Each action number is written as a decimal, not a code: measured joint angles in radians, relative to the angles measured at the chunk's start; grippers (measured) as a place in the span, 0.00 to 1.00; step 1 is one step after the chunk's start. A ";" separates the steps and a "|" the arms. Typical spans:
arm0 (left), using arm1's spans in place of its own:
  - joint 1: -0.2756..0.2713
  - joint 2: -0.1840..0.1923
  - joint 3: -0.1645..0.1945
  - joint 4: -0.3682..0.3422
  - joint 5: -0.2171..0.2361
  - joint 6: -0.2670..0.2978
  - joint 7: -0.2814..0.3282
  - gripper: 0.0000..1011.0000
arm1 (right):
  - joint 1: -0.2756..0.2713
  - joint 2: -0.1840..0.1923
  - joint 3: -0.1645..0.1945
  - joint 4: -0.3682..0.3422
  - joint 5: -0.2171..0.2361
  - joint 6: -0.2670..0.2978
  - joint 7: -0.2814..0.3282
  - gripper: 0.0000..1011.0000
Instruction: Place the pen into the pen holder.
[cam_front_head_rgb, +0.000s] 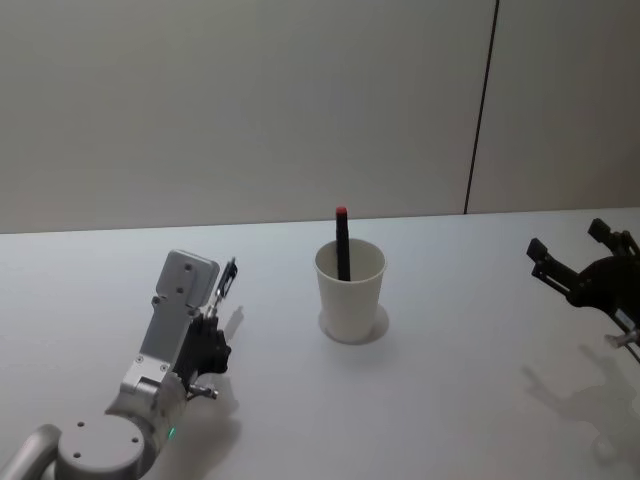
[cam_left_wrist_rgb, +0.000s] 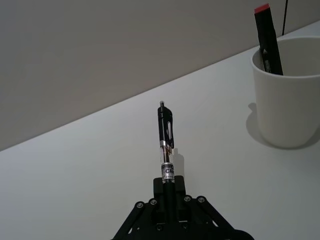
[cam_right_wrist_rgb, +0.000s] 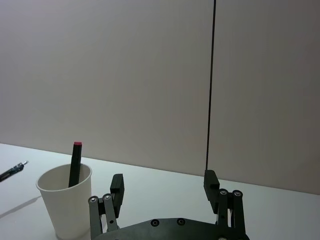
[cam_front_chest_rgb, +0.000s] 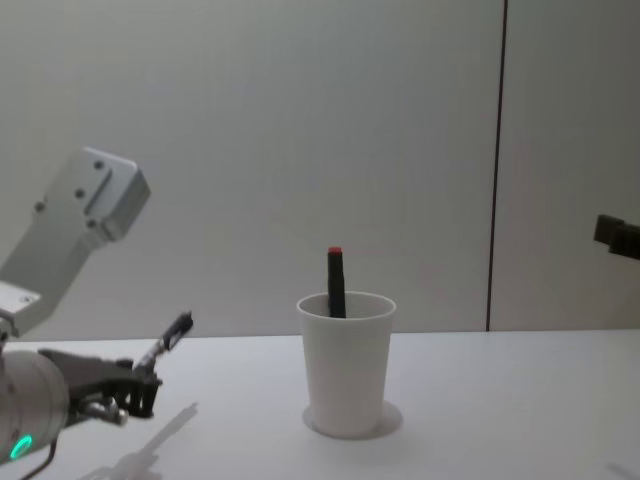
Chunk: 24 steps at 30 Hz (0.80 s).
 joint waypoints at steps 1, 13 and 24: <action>0.001 0.003 -0.002 -0.002 0.010 -0.020 -0.002 0.13 | 0.000 0.000 0.000 0.000 0.000 0.000 0.000 0.99; 0.004 0.027 -0.018 -0.009 0.059 -0.222 -0.056 0.13 | 0.000 0.000 0.000 0.000 0.000 0.000 0.000 0.99; -0.002 0.052 -0.039 -0.009 0.051 -0.419 -0.160 0.13 | 0.000 0.000 0.000 0.000 0.000 0.000 0.000 0.99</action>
